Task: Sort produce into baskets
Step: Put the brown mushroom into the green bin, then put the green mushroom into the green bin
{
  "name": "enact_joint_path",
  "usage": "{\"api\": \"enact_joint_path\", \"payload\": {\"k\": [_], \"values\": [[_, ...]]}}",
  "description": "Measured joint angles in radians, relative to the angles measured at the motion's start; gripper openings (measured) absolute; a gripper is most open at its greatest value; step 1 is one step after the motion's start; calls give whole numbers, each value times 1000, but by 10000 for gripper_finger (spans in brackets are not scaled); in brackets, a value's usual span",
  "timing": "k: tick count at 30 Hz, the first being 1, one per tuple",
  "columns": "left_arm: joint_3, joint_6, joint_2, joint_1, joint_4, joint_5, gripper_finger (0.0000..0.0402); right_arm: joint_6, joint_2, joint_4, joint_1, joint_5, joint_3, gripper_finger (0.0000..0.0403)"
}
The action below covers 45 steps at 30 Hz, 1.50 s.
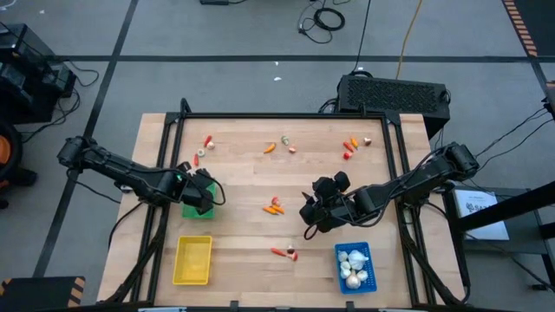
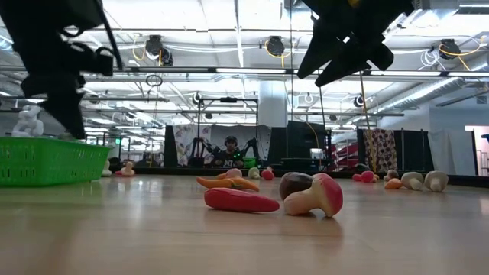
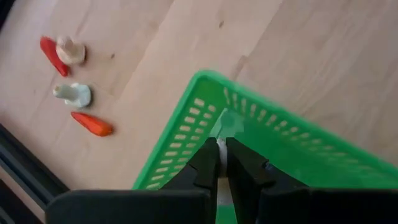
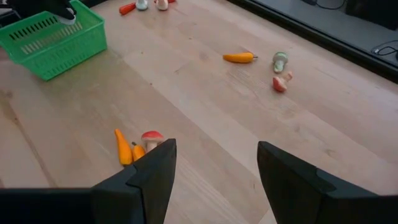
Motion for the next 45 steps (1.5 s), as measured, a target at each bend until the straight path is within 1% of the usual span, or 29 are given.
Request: {"api": "enact_joint_path", "payload": {"k": [2, 8, 12, 16, 19, 24, 28, 30, 32, 35, 41, 45], "values": [[-20, -11, 0, 0, 5, 9, 42, 0, 0, 0, 0, 1, 0, 215], [-44, -26, 0, 1, 12, 23, 97, 0, 0, 0, -4, 5, 0, 215], [-44, -25, 0, 1, 30, 26, 118, -5, 0, 0, -13, 6, 0, 215], [-37, -24, 0, 1, 25, 20, 125, -22, 0, 0, -23, 5, 0, 215], [-10, -15, 0, 1, 25, 20, 126, -28, 0, 0, -32, 5, 0, 215], [73, 74, 0, 6, 26, 12, 125, -31, 0, 0, -43, 5, 0, 215], [141, 163, 0, 50, 24, -40, 125, -31, 0, 1, -49, 5, 0, 215], [161, 225, 0, 107, 7, -46, 125, -31, 0, 3, -49, 5, 0, 215], [175, 281, 0, 188, -8, -49, 125, -34, 0, 10, -49, 5, 0, 215], [176, 364, 0, 351, -15, -28, 125, -35, 0, 13, -49, 5, 0, 215], [176, 477, 0, 719, -6, 89, 125, -57, 0, 16, -49, 5, 0, 215], [176, 559, 16, 918, 44, 195, 125, -77, 0, 16, -49, 5, 0, 215]]}}
